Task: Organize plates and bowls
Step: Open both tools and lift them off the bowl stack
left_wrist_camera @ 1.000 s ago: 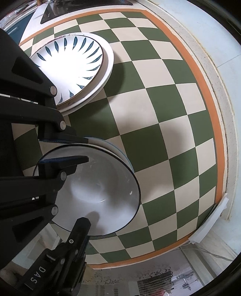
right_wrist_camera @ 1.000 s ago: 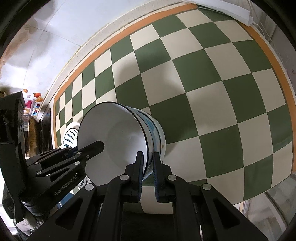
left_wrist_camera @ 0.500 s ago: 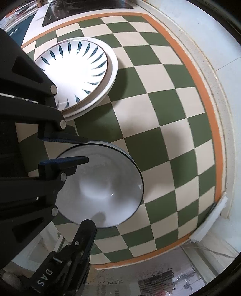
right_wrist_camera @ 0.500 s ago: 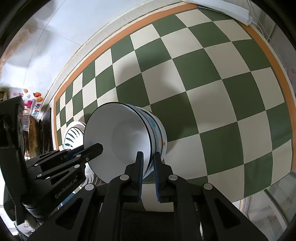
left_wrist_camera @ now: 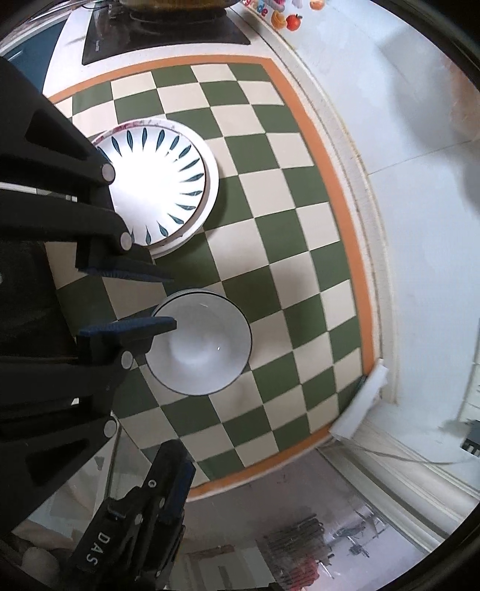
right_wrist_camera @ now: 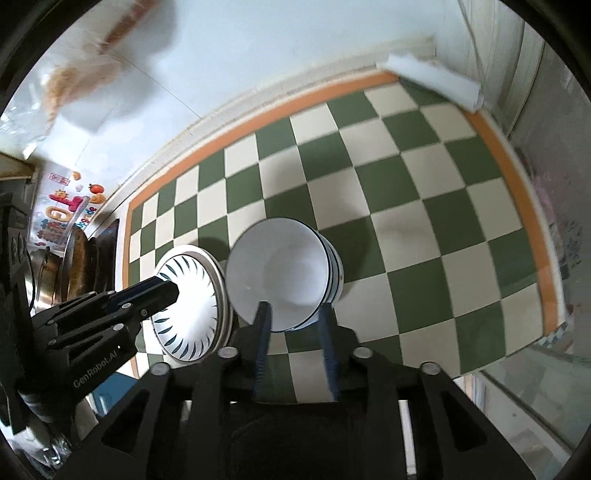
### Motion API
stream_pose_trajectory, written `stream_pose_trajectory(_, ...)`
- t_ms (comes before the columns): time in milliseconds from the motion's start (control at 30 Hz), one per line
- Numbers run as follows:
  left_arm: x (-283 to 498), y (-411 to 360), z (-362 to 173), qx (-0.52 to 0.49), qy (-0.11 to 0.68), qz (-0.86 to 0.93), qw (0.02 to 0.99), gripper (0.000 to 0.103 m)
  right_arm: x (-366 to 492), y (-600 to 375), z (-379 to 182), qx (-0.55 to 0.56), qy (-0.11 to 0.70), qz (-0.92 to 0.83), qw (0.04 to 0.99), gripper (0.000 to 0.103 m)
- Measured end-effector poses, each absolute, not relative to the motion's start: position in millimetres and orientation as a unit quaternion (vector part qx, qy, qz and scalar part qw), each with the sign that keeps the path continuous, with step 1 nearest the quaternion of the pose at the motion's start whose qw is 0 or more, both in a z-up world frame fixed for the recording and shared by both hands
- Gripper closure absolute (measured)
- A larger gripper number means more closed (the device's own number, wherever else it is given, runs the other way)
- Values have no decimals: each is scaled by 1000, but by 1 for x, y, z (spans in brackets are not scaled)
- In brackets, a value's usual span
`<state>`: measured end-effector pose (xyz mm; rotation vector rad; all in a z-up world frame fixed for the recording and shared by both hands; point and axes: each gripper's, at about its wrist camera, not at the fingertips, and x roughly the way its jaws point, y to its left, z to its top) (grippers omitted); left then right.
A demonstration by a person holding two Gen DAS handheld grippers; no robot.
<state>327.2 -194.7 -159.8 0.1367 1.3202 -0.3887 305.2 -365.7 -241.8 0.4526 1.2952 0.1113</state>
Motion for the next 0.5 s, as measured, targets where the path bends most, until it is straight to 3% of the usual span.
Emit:
stream_pose_trajectory(233, 310, -184, -129, 49, 590, -200, 781, 68, 282, -361, -196, 195, 569, 46, 797, 46)
stream_pose_trajectory(333, 303, -180, -115, 50, 573, -208, 791, 49, 275, -359, -181, 185, 558, 41, 808, 34)
stream_pose_trajectory(400, 300, -178, -107, 47, 564, -213, 797, 27, 271, -357, -171, 180, 552, 41, 813, 27)
stream_pose_trajectory(500, 299, -174, -100, 46, 556, -212, 802, 15, 266, -356, -162, 176, 547, 36, 818, 19)
